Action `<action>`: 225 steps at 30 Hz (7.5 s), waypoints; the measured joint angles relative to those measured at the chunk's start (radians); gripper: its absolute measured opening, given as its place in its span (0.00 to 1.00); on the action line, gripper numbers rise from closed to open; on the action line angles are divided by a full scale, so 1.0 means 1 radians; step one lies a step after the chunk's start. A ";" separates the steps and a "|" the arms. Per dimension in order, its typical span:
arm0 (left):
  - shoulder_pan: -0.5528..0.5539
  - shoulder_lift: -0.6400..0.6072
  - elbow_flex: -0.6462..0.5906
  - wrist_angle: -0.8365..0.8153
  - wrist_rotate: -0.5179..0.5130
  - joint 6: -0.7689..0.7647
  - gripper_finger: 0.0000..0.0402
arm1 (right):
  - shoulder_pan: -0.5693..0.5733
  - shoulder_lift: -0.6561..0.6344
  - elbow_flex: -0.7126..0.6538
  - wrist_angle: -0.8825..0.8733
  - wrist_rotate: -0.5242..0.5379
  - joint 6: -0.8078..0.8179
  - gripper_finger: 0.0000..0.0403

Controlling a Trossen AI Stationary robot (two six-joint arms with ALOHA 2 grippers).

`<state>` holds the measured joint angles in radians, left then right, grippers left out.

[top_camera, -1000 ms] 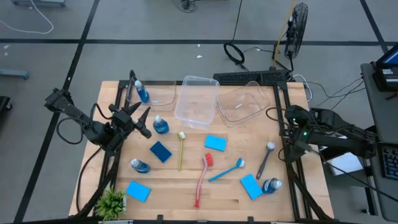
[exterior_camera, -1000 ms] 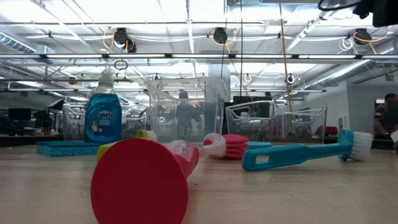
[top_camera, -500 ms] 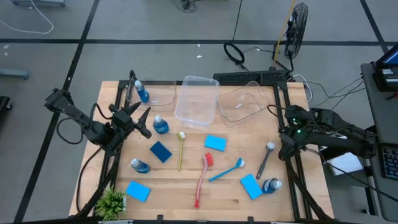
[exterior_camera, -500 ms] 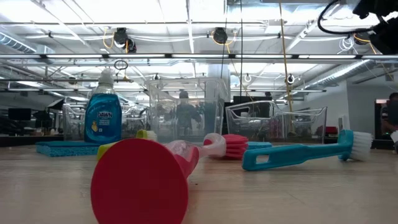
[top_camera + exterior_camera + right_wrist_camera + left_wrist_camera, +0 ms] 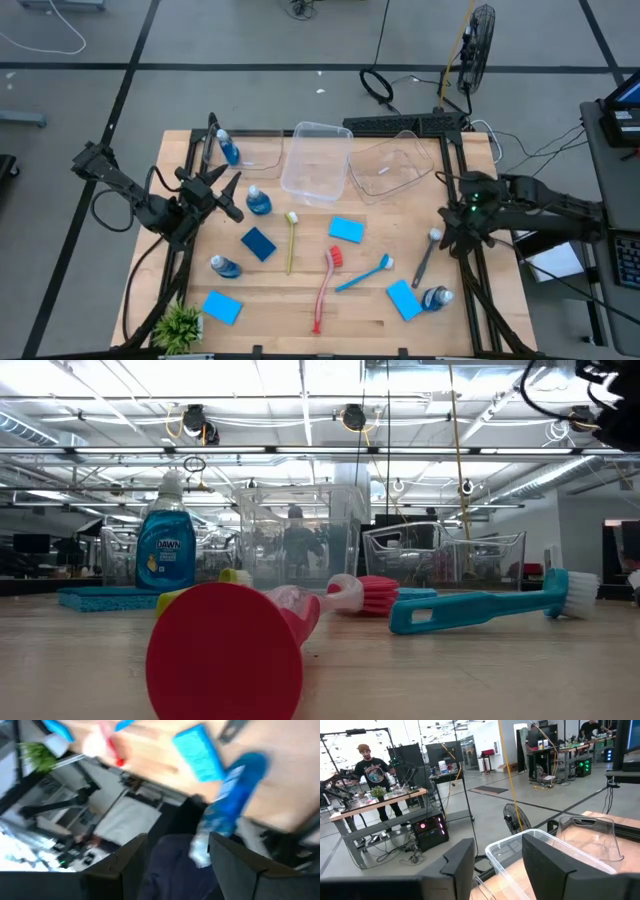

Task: Pick & Place Kitchen Sink Supplies
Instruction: Put the dish soap into the left transparent bin

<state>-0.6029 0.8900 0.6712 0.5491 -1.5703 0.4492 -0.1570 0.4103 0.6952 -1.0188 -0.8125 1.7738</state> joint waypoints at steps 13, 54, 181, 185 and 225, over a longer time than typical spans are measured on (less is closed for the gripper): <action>0.000 0.000 0.000 0.000 0.000 0.000 0.43 | 0.367 0.072 0.000 0.160 0.189 0.356 0.50; 0.000 0.000 0.000 0.000 0.000 -0.008 0.40 | 0.840 0.357 -0.058 0.482 0.336 0.739 0.50; 0.000 0.000 0.000 0.000 0.000 0.023 0.51 | 0.798 0.348 -0.270 0.836 0.250 0.746 0.39; 0.000 0.000 0.000 0.000 0.000 0.022 0.50 | 0.798 0.348 -0.272 0.845 0.247 0.749 0.37; 0.000 0.000 0.000 0.001 0.001 0.013 0.49 | 0.797 0.350 -0.200 0.997 0.318 0.737 0.33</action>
<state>-0.6029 0.8901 0.6708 0.5499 -1.5692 0.4621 0.6403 0.7601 0.4953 -0.0215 -0.4948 2.5108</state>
